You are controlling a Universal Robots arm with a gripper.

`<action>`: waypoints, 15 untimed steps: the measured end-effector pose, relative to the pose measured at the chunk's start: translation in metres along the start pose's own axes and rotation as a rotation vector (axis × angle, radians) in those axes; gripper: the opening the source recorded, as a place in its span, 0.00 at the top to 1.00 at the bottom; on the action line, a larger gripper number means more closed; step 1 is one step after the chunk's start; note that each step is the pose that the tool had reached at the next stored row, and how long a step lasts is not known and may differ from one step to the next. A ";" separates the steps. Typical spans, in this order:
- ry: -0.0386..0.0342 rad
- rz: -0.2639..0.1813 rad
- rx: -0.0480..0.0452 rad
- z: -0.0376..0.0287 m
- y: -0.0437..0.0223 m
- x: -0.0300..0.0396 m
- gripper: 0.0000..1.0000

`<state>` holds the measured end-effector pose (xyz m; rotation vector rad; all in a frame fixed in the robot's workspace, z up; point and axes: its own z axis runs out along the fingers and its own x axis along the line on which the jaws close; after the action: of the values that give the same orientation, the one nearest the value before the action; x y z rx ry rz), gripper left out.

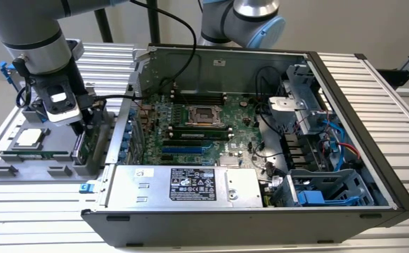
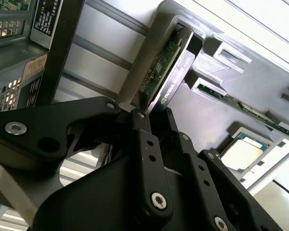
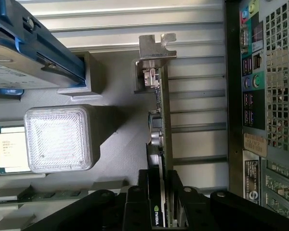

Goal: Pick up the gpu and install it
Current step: 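Pick up the gpu and move the gpu toward the slot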

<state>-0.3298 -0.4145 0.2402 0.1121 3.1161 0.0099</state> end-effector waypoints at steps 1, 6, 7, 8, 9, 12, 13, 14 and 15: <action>0.0000 0.000 0.0000 0.0000 0.0000 0.0000 1.00; 0.0000 0.000 0.0001 0.0001 0.0000 0.0000 1.00; 0.0000 0.000 0.0000 0.0002 0.0000 0.0000 1.00; 0.0000 0.000 0.0000 0.0002 0.0000 0.0000 1.00; 0.0000 0.000 0.0000 0.0002 0.0000 0.0000 1.00; 0.0000 0.000 0.0001 0.0002 0.0000 0.0000 1.00; 0.0001 0.000 0.0001 0.0003 0.0000 0.0000 1.00; 0.0000 0.000 0.0000 0.0003 0.0000 0.0000 1.00; 0.0001 0.000 0.0000 0.0003 0.0000 0.0000 1.00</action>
<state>-0.3299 -0.4145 0.2399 0.1122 3.1162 0.0098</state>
